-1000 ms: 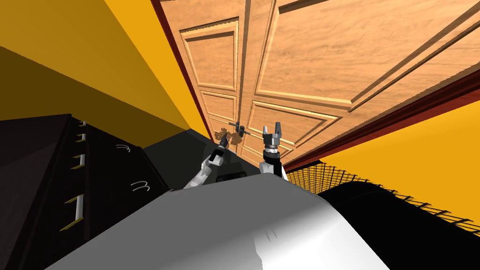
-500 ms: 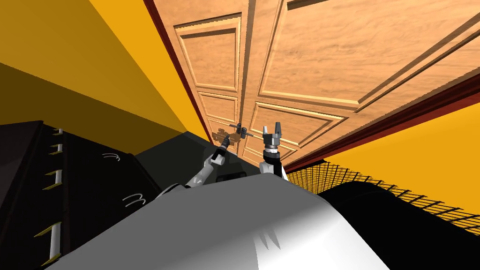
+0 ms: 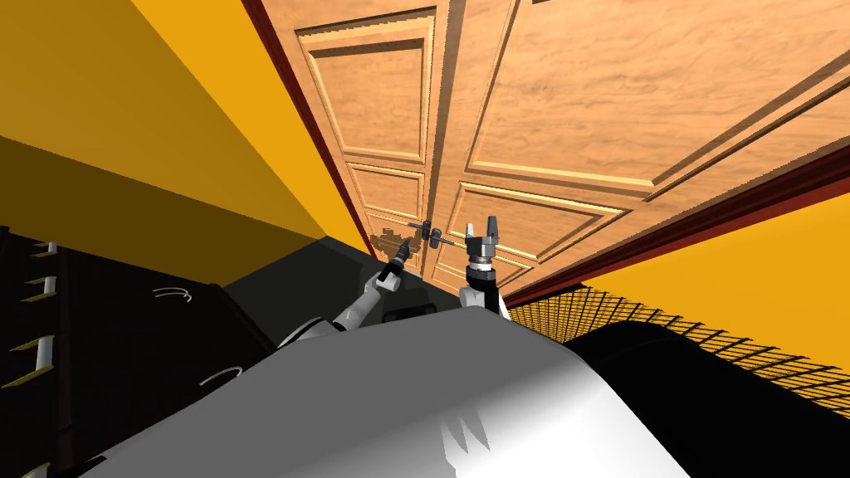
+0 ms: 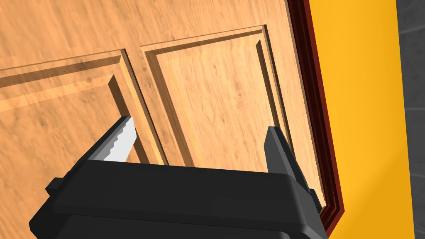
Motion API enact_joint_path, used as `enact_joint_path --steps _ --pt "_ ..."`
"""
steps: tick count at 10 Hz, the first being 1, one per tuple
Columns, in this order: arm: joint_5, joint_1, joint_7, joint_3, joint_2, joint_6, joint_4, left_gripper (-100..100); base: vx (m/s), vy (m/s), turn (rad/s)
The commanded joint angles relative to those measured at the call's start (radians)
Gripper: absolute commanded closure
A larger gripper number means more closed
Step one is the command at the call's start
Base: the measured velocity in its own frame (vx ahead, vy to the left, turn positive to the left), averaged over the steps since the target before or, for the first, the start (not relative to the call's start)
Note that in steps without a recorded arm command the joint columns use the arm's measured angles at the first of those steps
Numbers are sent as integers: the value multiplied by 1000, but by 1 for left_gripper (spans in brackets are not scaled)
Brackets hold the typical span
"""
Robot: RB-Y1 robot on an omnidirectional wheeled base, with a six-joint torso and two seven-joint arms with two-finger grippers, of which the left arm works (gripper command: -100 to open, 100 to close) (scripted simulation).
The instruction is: Push the door open
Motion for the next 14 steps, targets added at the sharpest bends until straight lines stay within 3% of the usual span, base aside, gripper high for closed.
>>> enact_joint_path --steps 1,4,7,14 --pt "5 -16 -1 -11 -7 -4 31 -100 106 120 -68" --pt "16 -47 -3 -33 -19 -2 74 -100 88 91 -78" --pt "14 -41 -2 -29 -17 -4 69 -100 6 6 2" --pt "47 15 0 -21 30 -18 66 -100 -224 -42 211"
